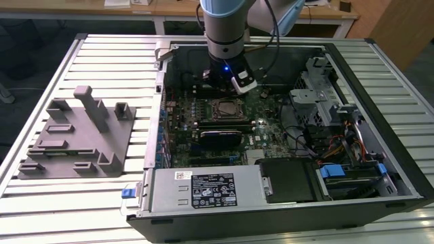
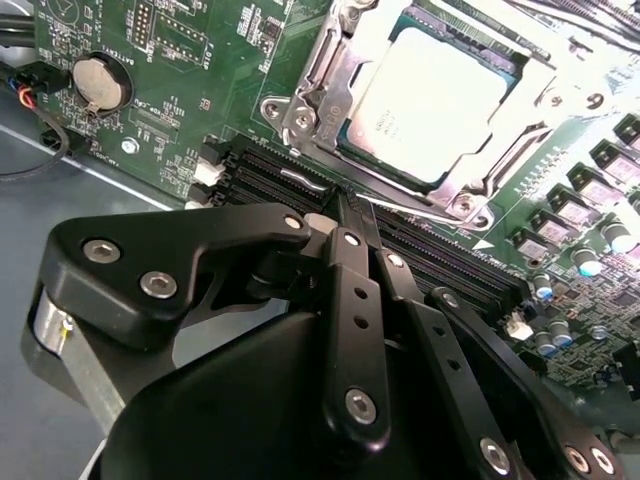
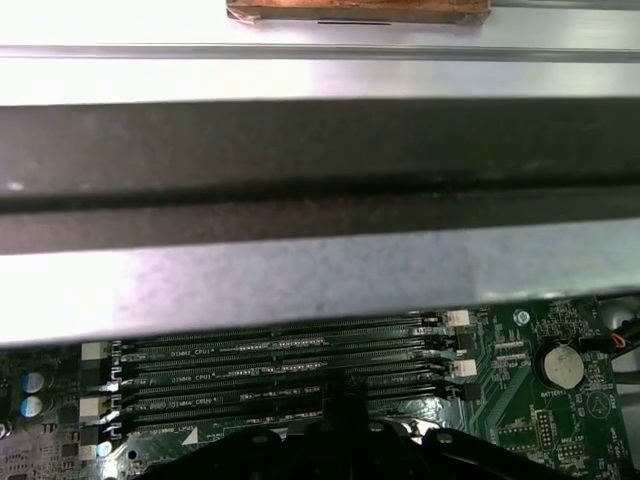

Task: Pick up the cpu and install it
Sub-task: 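Install the first cpu locking lever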

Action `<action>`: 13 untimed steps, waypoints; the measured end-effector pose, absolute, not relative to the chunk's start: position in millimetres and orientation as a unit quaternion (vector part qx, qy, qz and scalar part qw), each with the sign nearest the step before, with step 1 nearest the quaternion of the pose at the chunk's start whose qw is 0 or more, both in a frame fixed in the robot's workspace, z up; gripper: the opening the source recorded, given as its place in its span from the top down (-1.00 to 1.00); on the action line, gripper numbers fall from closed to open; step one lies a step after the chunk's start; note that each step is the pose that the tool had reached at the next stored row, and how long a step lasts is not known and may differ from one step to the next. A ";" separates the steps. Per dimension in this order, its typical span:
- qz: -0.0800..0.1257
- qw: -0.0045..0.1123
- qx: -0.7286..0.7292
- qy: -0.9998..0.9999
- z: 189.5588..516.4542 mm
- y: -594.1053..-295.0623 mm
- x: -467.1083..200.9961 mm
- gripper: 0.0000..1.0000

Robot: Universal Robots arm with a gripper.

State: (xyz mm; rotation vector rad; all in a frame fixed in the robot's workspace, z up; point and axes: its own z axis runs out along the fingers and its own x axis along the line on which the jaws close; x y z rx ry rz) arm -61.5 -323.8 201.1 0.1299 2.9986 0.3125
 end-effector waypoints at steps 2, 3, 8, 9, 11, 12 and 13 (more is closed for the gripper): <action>0.104 0.062 0.041 0.992 201.0 -323.8 -60.7 0.79; 0.104 0.062 0.040 0.992 200.9 -323.8 -60.1 0.79; 0.104 0.065 0.037 0.992 199.9 -324.1 -57.8 0.79; 0.104 0.066 0.037 0.992 199.6 -324.2 -57.6 0.79; 0.104 0.068 0.036 0.992 198.8 -324.5 -57.4 0.79; 0.104 0.069 0.035 0.992 198.4 -324.8 -57.5 0.79; 0.104 0.070 0.034 0.992 197.9 -325.3 -57.5 0.79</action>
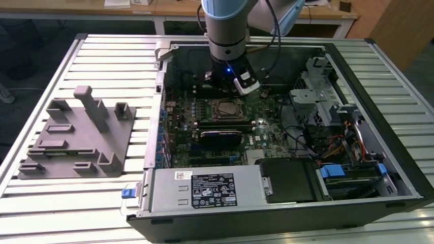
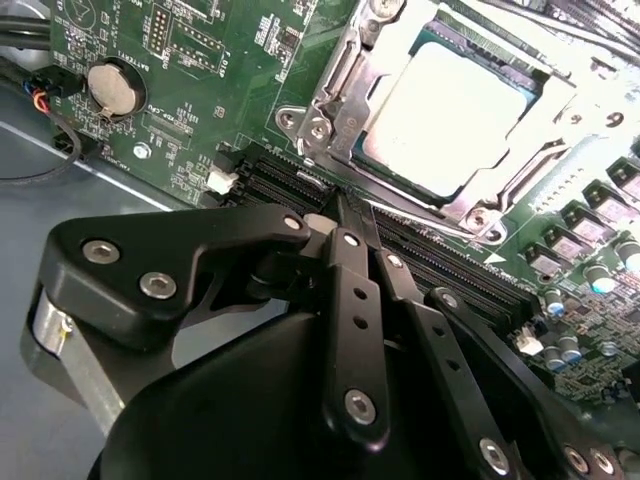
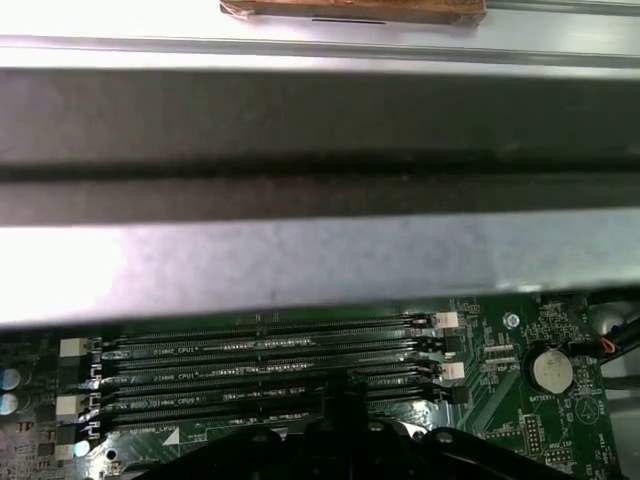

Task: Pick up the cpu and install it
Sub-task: 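Install the first cpu locking lever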

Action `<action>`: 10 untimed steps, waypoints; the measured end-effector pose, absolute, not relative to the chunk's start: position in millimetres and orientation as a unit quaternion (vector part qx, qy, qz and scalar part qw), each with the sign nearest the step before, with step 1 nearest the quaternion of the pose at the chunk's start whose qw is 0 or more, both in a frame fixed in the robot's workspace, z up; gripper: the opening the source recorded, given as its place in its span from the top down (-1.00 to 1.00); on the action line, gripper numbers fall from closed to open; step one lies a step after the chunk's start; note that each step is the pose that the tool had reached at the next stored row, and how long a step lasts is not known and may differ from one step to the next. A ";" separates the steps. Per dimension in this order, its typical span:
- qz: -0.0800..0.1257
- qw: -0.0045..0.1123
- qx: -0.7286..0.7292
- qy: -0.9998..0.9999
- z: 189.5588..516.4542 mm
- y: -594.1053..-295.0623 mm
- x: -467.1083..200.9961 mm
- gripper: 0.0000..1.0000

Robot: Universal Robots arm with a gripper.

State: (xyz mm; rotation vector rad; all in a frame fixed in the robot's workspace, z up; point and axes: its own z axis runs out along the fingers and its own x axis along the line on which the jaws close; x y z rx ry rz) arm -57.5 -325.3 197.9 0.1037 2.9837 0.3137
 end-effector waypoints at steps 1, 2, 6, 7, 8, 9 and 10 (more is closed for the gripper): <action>0.104 0.071 0.034 0.991 197.4 -325.8 -57.5 0.79; 0.104 0.071 0.033 0.991 196.9 -326.3 -57.5 0.79; 0.104 0.073 0.031 0.991 195.4 -329.1 -57.5 0.79; 0.104 0.073 0.031 0.991 195.1 -329.7 -57.5 0.79; 0.104 0.073 0.030 0.991 194.9 -329.8 -57.5 0.79; 0.104 0.073 0.030 0.991 194.9 -329.8 -57.5 0.79; 0.104 0.073 0.030 0.991 195.1 -329.8 -57.5 0.79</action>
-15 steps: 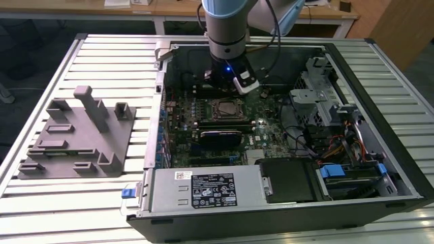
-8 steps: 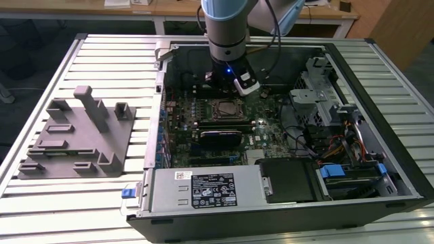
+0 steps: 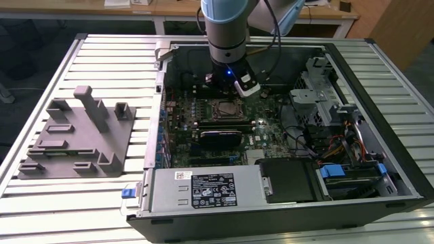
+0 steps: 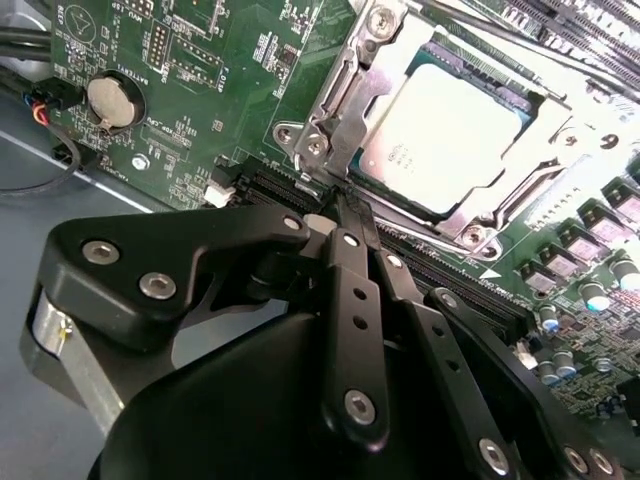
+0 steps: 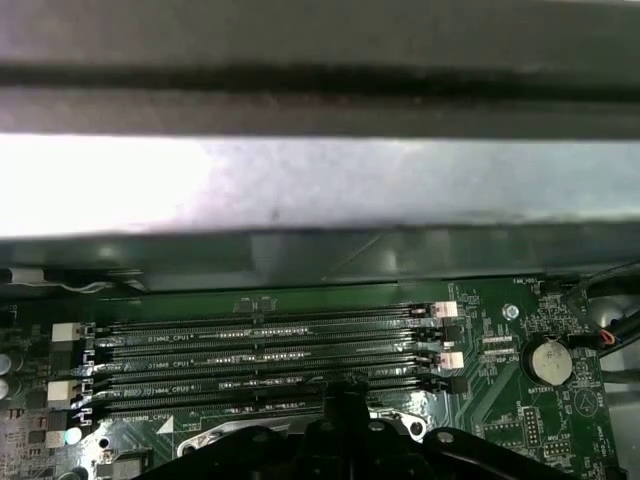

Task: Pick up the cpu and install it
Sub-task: 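Install the first cpu locking lever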

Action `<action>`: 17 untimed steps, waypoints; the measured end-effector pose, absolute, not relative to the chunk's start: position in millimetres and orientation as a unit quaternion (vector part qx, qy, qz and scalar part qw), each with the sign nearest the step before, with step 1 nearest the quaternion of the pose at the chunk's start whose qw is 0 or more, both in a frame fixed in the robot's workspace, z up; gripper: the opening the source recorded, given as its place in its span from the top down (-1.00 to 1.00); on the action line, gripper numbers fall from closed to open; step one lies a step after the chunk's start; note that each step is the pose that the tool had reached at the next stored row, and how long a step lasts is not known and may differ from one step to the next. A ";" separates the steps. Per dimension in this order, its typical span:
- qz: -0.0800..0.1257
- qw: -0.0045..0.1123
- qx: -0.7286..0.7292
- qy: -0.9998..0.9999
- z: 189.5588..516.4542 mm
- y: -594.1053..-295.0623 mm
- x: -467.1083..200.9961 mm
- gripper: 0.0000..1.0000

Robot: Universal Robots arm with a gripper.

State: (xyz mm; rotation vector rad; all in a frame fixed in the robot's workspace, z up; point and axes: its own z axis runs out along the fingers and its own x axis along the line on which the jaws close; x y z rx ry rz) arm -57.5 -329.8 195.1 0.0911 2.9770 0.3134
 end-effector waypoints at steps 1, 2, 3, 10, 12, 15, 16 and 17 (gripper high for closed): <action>0.104 0.073 0.030 0.991 195.9 -329.9 -57.5 0.79; 0.105 0.073 0.030 0.991 197.1 -329.9 -57.5 0.79; 0.105 0.073 0.030 0.991 198.8 -329.8 -57.5 0.79; 0.106 0.073 0.030 0.991 208.1 -329.8 -57.5 0.79; 0.107 0.073 0.030 0.991 212.1 -329.8 -57.5 0.79; 0.107 0.073 0.030 0.991 213.8 -329.7 -57.7 0.79; 0.107 0.073 0.030 0.991 213.8 -329.4 -58.2 0.79; 0.107 0.073 0.030 0.991 213.9 -329.0 -59.0 0.79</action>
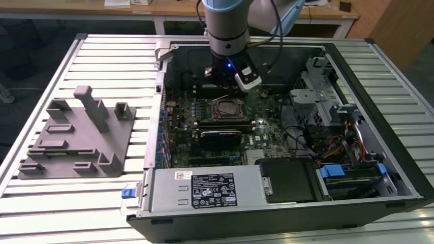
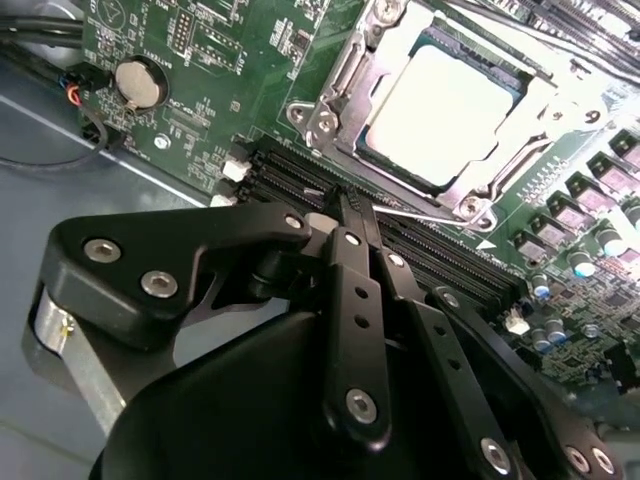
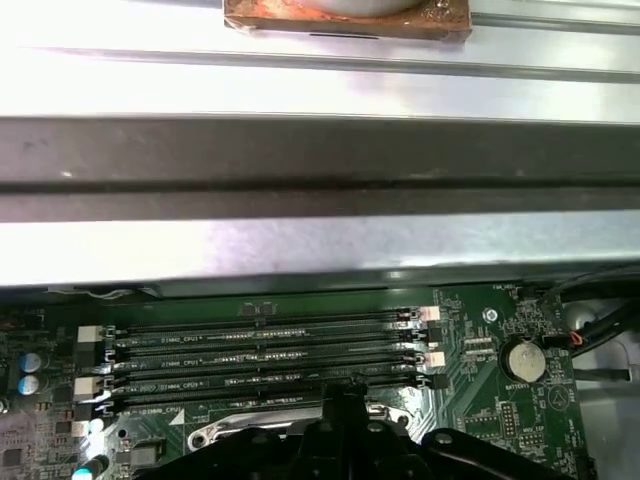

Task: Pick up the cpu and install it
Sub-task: 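Install the first cpu locking lever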

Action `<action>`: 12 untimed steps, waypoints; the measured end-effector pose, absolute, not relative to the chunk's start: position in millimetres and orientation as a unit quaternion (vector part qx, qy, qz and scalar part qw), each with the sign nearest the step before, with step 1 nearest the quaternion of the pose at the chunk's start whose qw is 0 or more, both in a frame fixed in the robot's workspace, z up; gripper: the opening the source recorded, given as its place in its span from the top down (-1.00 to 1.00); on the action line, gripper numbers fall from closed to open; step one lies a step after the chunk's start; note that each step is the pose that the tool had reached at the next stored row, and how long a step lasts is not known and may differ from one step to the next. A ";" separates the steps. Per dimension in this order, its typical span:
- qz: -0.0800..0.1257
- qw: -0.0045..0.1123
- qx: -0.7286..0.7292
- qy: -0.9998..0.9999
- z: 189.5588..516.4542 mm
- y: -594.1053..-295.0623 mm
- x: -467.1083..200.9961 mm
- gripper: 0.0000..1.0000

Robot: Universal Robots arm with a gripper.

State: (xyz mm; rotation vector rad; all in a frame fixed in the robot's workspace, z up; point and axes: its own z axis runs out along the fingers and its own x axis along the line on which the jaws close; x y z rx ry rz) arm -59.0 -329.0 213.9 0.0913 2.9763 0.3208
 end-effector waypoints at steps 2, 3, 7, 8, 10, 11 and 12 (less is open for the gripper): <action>0.108 0.073 0.030 0.991 213.8 -328.1 -61.0 0.79; 0.108 0.073 0.031 0.991 213.8 -327.6 -62.0 0.79; 0.110 0.073 0.031 0.991 213.8 -326.0 -65.3 0.79; 0.110 0.073 0.031 0.991 213.8 -325.8 -65.8 0.79; 0.110 0.073 0.031 0.991 213.8 -325.5 -66.5 0.79; 0.110 0.073 0.031 0.991 213.8 -325.2 -66.8 0.79; 0.110 0.073 0.031 0.991 213.8 -324.8 -66.9 0.79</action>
